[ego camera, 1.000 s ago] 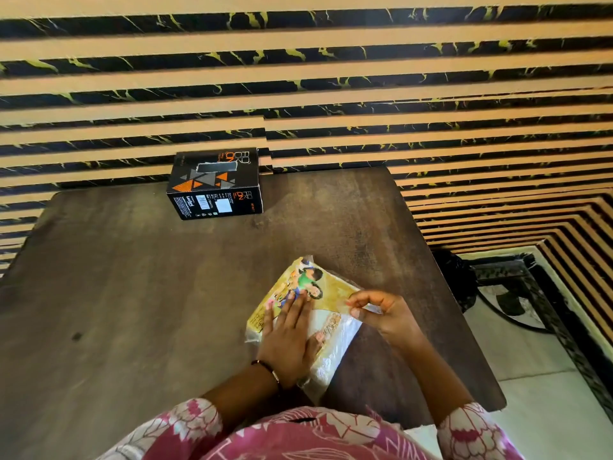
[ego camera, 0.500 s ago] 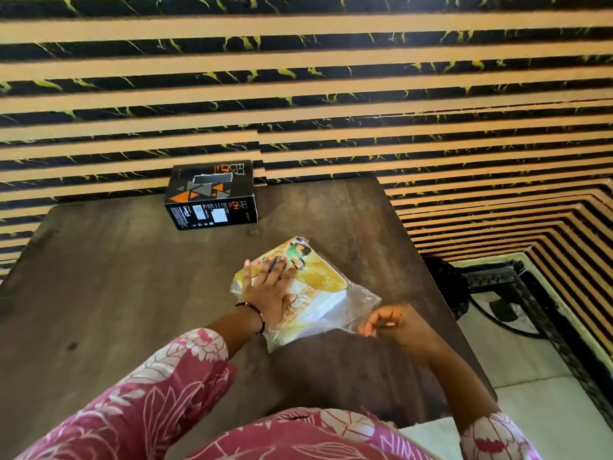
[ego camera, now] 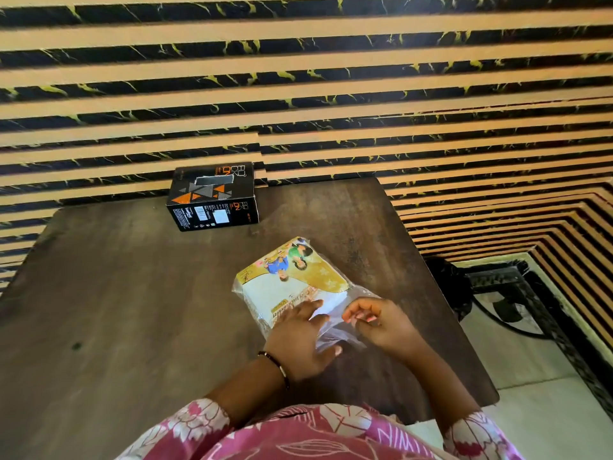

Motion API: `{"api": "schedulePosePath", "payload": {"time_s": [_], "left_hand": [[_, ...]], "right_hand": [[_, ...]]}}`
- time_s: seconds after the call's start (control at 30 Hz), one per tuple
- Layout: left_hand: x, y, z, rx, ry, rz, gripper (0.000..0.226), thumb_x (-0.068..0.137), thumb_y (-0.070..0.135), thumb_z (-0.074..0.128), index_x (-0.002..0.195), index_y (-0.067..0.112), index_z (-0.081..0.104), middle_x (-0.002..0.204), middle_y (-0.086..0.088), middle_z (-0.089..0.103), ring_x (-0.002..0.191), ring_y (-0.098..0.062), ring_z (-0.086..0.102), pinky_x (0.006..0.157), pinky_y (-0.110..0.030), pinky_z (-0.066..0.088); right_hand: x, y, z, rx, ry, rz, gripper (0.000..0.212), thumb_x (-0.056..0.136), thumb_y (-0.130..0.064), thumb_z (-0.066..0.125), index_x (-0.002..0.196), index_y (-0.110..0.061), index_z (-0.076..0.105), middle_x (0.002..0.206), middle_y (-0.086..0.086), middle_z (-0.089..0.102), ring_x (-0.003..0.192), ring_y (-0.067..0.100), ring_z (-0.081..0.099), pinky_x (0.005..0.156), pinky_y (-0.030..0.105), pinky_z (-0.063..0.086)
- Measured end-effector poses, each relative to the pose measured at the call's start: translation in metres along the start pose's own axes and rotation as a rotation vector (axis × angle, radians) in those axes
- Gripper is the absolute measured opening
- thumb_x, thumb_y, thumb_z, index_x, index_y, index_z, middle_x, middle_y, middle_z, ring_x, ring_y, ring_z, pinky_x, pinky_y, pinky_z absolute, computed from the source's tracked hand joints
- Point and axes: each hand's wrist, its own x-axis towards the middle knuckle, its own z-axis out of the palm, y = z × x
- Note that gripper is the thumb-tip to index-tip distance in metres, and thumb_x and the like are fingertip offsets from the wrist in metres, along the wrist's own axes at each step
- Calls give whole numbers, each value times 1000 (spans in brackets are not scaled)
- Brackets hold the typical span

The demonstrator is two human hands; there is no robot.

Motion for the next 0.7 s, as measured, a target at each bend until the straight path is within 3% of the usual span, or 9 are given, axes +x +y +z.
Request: {"api": "schedulePosePath", "payload": {"time_s": [0.1, 0.2, 0.3, 0.4, 0.5, 0.6, 0.7], "left_hand": [[-1, -5, -4, -95, 21, -38, 60, 75, 52, 37, 126, 23, 52, 142, 0, 44, 129, -19, 40, 107, -34, 34], [-2, -7, -5, -174, 65, -90, 46, 79, 47, 42, 114, 23, 60, 122, 0, 57, 112, -20, 52, 92, -34, 46], [-4, -4, -10, -151, 110, -117, 27, 89, 35, 47, 105, 21, 63, 109, -4, 61, 99, -22, 57, 78, -30, 45], [-4, -2, -14, -176, 152, -99, 25, 90, 32, 45, 100, 18, 63, 100, -6, 65, 93, -23, 58, 75, -33, 46], [-4, 0, -17, -208, 177, -92, 25, 88, 33, 46, 97, 18, 64, 97, -7, 67, 91, -23, 59, 74, -35, 48], [-4, 0, -22, -214, 218, -71, 20, 88, 30, 51, 94, 17, 65, 94, -6, 68, 89, -23, 60, 73, -34, 48], [-4, 2, -29, -203, 245, -39, 19, 88, 29, 51, 90, 16, 65, 91, -6, 69, 86, -24, 61, 70, -32, 45]], "right_hand": [[-7, 0, 5, -72, -4, 19, 13, 82, -12, 64, 82, -23, 70, 81, -20, 64, 81, -1, 63, 75, 7, 47], [-11, -3, 10, -162, -49, 2, 10, 84, -16, 61, 86, -20, 70, 86, -15, 65, 83, 2, 62, 79, 15, 50], [-16, -2, 18, -268, -46, -45, 14, 86, -22, 55, 91, -20, 68, 94, -7, 68, 87, 6, 60, 79, 19, 49], [-19, 7, 29, -427, -101, -98, 23, 88, -27, 44, 94, -20, 65, 100, -4, 67, 96, 11, 57, 83, 26, 46], [-19, 17, 36, -508, -231, -1, 35, 86, -31, 34, 100, -20, 64, 106, 1, 66, 99, 16, 57, 88, 35, 48], [-13, 11, 35, -376, -210, 57, 30, 87, -28, 39, 94, -19, 67, 95, -1, 69, 87, 13, 61, 81, 29, 50], [-2, -5, 35, -111, -64, 105, 20, 90, -13, 49, 90, -14, 69, 75, -9, 63, 67, 3, 57, 62, 8, 44]]}}
